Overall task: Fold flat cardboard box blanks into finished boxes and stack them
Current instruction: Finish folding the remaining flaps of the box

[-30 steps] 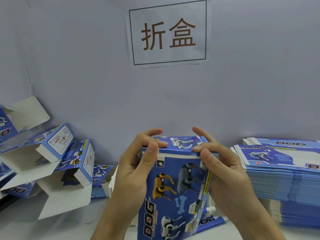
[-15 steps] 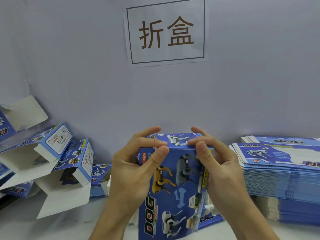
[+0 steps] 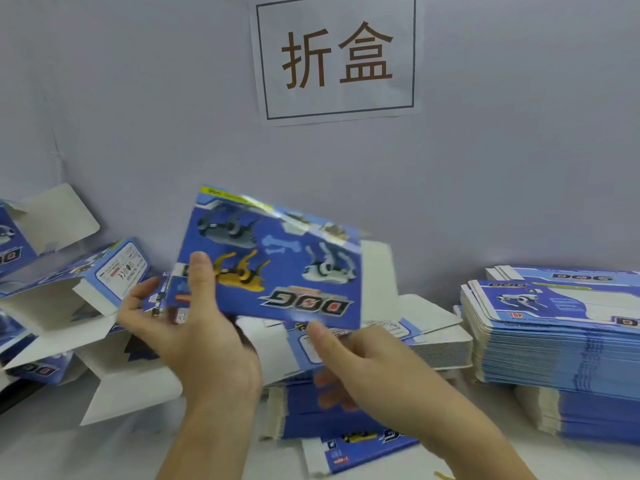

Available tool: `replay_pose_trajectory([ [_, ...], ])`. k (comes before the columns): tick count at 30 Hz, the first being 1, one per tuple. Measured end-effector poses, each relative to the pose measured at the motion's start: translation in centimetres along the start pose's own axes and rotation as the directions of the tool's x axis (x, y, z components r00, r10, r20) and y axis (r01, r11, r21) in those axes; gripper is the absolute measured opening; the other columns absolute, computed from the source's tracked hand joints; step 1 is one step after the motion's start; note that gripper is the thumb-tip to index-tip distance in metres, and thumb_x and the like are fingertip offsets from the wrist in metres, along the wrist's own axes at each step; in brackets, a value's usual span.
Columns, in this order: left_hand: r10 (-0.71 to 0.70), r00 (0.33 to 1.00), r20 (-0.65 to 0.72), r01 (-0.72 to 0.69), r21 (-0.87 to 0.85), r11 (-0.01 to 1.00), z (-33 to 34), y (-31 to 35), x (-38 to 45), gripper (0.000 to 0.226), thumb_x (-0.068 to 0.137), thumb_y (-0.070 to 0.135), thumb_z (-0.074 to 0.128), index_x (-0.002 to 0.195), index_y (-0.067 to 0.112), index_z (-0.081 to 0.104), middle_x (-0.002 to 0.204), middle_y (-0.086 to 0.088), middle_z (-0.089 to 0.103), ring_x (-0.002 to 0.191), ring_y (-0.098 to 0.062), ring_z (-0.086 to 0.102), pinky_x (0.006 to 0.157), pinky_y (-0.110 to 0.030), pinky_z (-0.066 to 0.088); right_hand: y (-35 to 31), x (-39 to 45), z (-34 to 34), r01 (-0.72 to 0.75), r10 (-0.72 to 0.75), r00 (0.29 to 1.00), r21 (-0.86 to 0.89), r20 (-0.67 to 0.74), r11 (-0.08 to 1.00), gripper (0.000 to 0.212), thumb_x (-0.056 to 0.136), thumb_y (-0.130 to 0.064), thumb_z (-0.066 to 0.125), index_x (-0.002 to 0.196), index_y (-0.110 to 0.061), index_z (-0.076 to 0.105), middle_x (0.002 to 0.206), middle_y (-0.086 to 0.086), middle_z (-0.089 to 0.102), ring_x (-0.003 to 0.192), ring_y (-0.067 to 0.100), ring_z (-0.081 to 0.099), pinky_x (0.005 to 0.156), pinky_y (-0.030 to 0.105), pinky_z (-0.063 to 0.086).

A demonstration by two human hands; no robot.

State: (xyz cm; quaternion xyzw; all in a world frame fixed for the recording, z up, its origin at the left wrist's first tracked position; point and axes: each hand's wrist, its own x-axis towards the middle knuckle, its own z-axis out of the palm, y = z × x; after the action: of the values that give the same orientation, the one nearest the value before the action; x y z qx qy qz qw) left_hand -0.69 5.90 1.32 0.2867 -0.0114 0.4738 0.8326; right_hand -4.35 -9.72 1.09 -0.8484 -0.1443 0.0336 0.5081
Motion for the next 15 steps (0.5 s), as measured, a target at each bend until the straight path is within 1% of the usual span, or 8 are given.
replay_pose_trajectory([
  [2, -0.2, 0.976, 0.085, 0.195, 0.056, 0.979, 0.4, -0.9, -1.1, 0.051, 0.075, 0.032, 0.084, 0.111, 0.034, 0.047, 0.113, -0.001, 0.07, 0.089, -0.02, 0.075, 0.067, -0.041, 0.061, 0.6, 0.7, 0.3, -0.029, 0.081, 0.983, 0.296, -0.167, 0.955, 0.08, 0.056, -0.09, 0.049, 0.107, -0.031, 0.064, 0.099, -0.005, 0.075, 0.089, 0.015, 0.073, 0.083, 0.042, 0.062],
  [4, -0.416, 0.881, 0.225, 0.379, 0.192, 0.905, 0.6, -1.8, -2.5, 0.068, 0.059, 0.036, 0.087, 0.115, 0.037, 0.049, 0.091, 0.004, 0.075, 0.081, -0.016, 0.073, 0.07, -0.045, 0.062, 1.3, 1.4, -0.3, 0.146, 0.094, 0.939, 0.635, -0.329, 0.759, 0.082, 0.054, -0.082, 0.06, 0.123, -0.038, 0.057, 0.108, -0.018, 0.071, 0.099, 0.017, 0.071, 0.076, 0.042, 0.063],
  [6, -0.602, 0.698, 0.388, 0.456, 0.408, 0.791, 0.5, -2.1, -3.7, 0.087, 0.048, 0.041, 0.092, 0.122, 0.04, 0.046, 0.082, 0.007, 0.077, 0.076, -0.015, 0.074, 0.078, -0.049, 0.061, 2.2, 1.7, -1.8, 0.389, 0.09, 0.842, 0.713, -0.533, 0.583, 0.079, 0.062, -0.071, 0.066, 0.132, -0.035, 0.055, 0.108, -0.018, 0.074, 0.101, 0.019, 0.072, 0.074, 0.042, 0.061],
  [8, -0.706, 0.536, 0.463, 0.345, 0.643, 0.683, 0.3, -2.1, -4.4, 0.103, 0.047, 0.055, 0.093, 0.133, 0.044, 0.037, 0.097, 0.008, 0.077, 0.094, -0.017, 0.074, 0.089, -0.05, 0.057, 3.2, 1.5, -3.7, 0.548, 0.063, 0.745, 0.662, -0.665, 0.512, 0.077, 0.071, -0.062, 0.067, 0.139, -0.032, 0.048, 0.111, -0.01, 0.075, 0.097, 0.018, 0.074, 0.071, 0.039, 0.061],
  [9, -0.71, 0.532, 0.461, 0.253, 0.714, 0.653, 0.3, -2.0, -4.6, 0.109, 0.044, 0.067, 0.086, 0.137, 0.045, 0.034, 0.107, 0.008, 0.074, 0.104, -0.016, 0.07, 0.095, -0.049, 0.055, 3.7, 1.3, -4.5, 0.579, 0.037, 0.724, 0.636, -0.689, 0.51, 0.076, 0.073, -0.059, 0.068, 0.141, -0.033, 0.045, 0.113, -0.009, 0.075, 0.095, 0.016, 0.075, 0.069, 0.036, 0.061],
  [11, -0.616, 0.647, 0.45, 0.12, 0.737, 0.665, 0.4, -1.5, -4.0, 0.11, 0.041, 0.08, 0.072, 0.139, 0.047, 0.035, 0.122, 0.009, 0.065, 0.113, -0.011, 0.062, 0.101, -0.048, 0.051, 4.5, 0.9, -5.8, 0.565, -0.028, 0.736, 0.59, -0.677, 0.577, 0.071, 0.075, -0.054, 0.071, 0.139, -0.037, 0.046, 0.114, -0.008, 0.075, 0.094, 0.017, 0.075, 0.066, 0.031, 0.061],
  [13, -0.499, 0.729, 0.469, 0.067, 0.676, 0.734, 0.5, -0.9, -2.8, 0.099, 0.045, 0.08, 0.067, 0.135, 0.048, 0.041, 0.124, 0.01, 0.062, 0.112, -0.007, 0.062, 0.103, -0.046, 0.049, 5.1, 0.5, -6.7, 0.499, -0.134, 0.797, 0.517, -0.589, 0.695, 0.071, 0.072, -0.057, 0.076, 0.135, -0.04, 0.049, 0.115, -0.005, 0.075, 0.097, 0.022, 0.075, 0.07, 0.036, 0.062],
  [15, -0.474, 0.715, 0.514, 0.039, 0.648, 0.761, 0.3, -0.4, -1.7, 0.093, 0.05, 0.08, 0.066, 0.136, 0.053, 0.04, 0.125, 0.015, 0.061, 0.115, -0.007, 0.062, 0.105, -0.048, 0.047, 5.4, 0.3, -6.8, 0.434, -0.239, 0.865, 0.42, -0.441, 0.797, 0.087, 0.061, -0.069, 0.082, 0.137, -0.046, 0.045, 0.121, -0.007, 0.072, 0.104, 0.02, 0.073, 0.082, 0.043, 0.061],
])
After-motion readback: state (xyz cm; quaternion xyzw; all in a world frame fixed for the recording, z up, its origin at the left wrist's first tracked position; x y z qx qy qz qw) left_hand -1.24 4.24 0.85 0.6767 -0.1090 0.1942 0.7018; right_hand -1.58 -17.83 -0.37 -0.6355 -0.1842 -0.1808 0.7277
